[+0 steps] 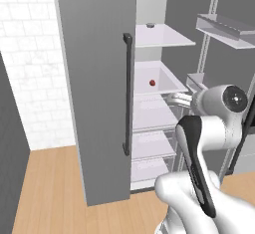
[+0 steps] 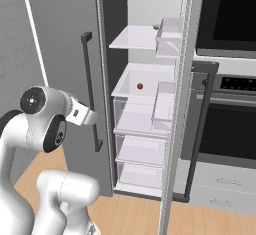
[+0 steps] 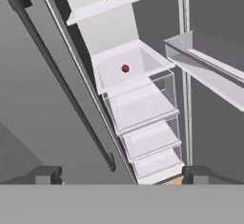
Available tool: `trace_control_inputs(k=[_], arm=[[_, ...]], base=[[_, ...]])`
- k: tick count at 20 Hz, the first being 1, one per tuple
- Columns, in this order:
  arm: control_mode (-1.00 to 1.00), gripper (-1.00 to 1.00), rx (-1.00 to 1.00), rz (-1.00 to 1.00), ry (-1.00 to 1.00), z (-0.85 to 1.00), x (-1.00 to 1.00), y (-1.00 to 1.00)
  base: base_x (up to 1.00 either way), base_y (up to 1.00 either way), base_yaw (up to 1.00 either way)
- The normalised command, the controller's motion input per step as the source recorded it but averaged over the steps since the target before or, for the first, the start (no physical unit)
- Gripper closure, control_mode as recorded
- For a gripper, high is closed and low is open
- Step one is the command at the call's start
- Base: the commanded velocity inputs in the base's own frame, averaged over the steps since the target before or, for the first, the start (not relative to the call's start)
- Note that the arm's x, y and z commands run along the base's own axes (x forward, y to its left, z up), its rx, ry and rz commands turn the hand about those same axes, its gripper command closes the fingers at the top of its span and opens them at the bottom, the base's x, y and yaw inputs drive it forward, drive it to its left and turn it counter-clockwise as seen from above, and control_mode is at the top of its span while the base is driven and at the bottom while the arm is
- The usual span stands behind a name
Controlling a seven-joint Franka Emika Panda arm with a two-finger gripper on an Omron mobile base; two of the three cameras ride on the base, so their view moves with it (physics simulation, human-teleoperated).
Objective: Take the strawberry from the fridge and place it on top of the pancake, located on the dining counter.
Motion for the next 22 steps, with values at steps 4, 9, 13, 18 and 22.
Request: trace_control_inputs(k=[4,9,13,18,22], arm=[[-1.00,-1.00,-0.02,0.02,0.11,-0.02,-0.04,0.02],[-1.00,-1.00,0.00,0.00,0.00,-0.04,0.00,0.00],[1.00,-1.00,0.00,0.00,0.00,0.00,0.03,0.00],[1.00,-1.00,0.00,0.00,0.00,0.00,0.00,0.00],[1.00,-1.00,0.00,0.00,0.00,0.00,0.00,0.00]], base=[[0.00,0.00,0.00],[0.00,0.00,0.00],[0.12,0.00,-0.03],[0.65,0.00,-0.21],[0.68,0.00,-0.26]])
